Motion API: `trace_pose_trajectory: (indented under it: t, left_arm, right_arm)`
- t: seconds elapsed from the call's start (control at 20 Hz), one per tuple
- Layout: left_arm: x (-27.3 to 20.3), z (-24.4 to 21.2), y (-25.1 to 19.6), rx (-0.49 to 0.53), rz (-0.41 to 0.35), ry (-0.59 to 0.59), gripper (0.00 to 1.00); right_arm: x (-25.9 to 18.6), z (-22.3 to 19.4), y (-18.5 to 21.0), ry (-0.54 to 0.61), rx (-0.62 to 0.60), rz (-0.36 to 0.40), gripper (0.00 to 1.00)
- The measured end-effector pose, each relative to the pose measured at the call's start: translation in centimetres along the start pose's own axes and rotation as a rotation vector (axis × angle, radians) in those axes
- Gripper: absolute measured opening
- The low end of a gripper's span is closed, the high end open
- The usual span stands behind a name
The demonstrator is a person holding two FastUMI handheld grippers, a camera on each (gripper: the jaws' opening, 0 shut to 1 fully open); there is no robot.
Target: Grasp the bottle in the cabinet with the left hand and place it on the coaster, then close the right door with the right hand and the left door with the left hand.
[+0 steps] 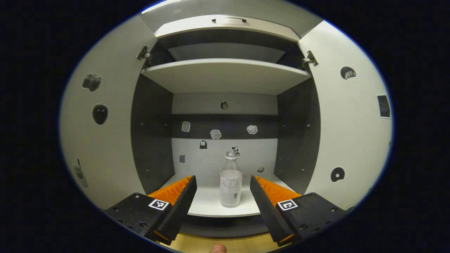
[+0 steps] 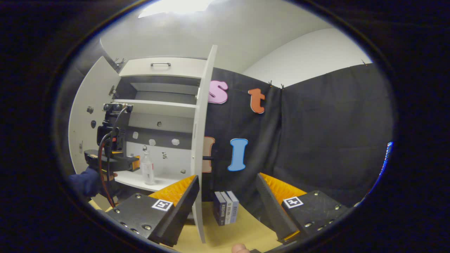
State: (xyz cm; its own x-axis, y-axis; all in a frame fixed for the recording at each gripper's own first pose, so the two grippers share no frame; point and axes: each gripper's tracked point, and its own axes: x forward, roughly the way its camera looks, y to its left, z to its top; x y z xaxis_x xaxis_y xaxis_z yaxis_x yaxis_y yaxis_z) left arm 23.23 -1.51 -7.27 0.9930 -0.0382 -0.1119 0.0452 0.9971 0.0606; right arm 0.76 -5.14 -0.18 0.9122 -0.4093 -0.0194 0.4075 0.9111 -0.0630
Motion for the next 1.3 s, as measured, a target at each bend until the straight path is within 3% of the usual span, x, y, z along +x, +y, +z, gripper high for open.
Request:
trace_pose_trajectory:
  t: [0.2, 0.3, 0.6, 0.7, 0.75, 1.0, 1.3]
  left_arm:
    - [5.4, -2.3, -0.3, 0.038, 0.007, 0.043, 0.92]
    - [7.5, -3.0, -0.7, 0.046, 0.006, 0.055, 0.96]
    - [11.2, -4.0, -1.1, 0.044, 0.014, 0.084, 0.96]
    - [11.5, -3.8, -1.3, 0.036, 0.01, 0.078, 0.8]
    - [11.2, -4.0, -1.3, 0.03, 0.006, 0.08, 0.79]
    - [8.7, -3.3, -2.4, -0.033, -0.073, 0.083, 0.79]
    - [2.2, -1.8, -3.4, -0.052, -0.202, 0.037, 0.79]
  right_arm:
    - [0.1, -0.6, -3.0, 0.014, -0.02, -0.113, 0.98]
    - [-0.5, -1.1, -4.5, 0.024, -0.019, -0.165, 0.98]
    - [-1.2, -2.6, -6.4, 0.075, -0.008, -0.256, 0.98]
    - [-1.0, -3.1, -6.3, 0.093, 0.013, -0.254, 0.94]
    - [-0.9, -3.3, -6.1, 0.098, 0.022, -0.248, 0.99]
    - [-0.2, -3.6, -4.7, 0.095, 0.023, -0.195, 0.99]
    - [-0.2, -3.2, -3.4, 0.082, 0.032, -0.119, 0.99]
